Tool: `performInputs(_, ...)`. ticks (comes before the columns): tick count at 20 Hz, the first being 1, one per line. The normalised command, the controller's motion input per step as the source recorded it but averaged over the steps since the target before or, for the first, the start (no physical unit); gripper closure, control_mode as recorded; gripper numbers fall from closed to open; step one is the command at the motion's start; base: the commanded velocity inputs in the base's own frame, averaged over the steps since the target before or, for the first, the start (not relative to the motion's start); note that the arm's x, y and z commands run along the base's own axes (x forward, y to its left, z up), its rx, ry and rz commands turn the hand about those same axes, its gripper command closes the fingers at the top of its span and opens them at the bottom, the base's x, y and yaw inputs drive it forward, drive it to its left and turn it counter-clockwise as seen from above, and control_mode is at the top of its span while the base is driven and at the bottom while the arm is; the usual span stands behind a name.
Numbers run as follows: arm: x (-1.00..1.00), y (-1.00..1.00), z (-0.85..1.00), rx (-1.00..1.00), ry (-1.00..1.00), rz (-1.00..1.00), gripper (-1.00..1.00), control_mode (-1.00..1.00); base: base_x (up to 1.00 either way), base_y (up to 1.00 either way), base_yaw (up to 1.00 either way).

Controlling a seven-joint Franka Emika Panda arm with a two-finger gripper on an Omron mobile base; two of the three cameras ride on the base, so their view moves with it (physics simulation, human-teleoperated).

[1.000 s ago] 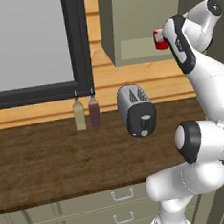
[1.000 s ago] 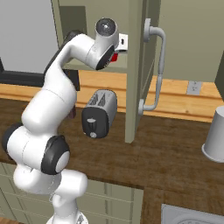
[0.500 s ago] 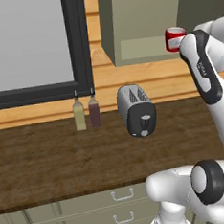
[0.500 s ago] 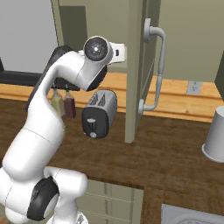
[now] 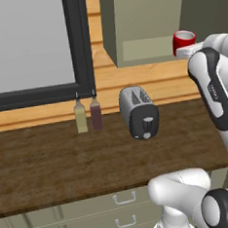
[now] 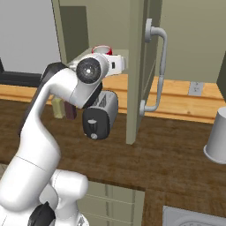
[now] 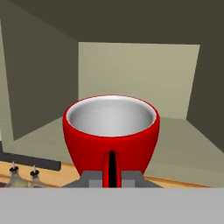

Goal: Gather all objects into one cabinet and sort the glasses and bowls to opposite sides.

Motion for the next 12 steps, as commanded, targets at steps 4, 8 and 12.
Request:
performInputs(4,-0.02,0.0,0.0,0.0,0.0,0.0,1.0,1.0,-0.21,0.0,0.0)
performInputs(8,0.0,0.0,0.0,0.0,0.0,0.0,1.0,1.0,-0.73,0.0,0.0)
performInputs(12,0.0,0.0,0.0,0.0,0.0,0.0,1.0,1.0,-0.9,0.01,0.0)
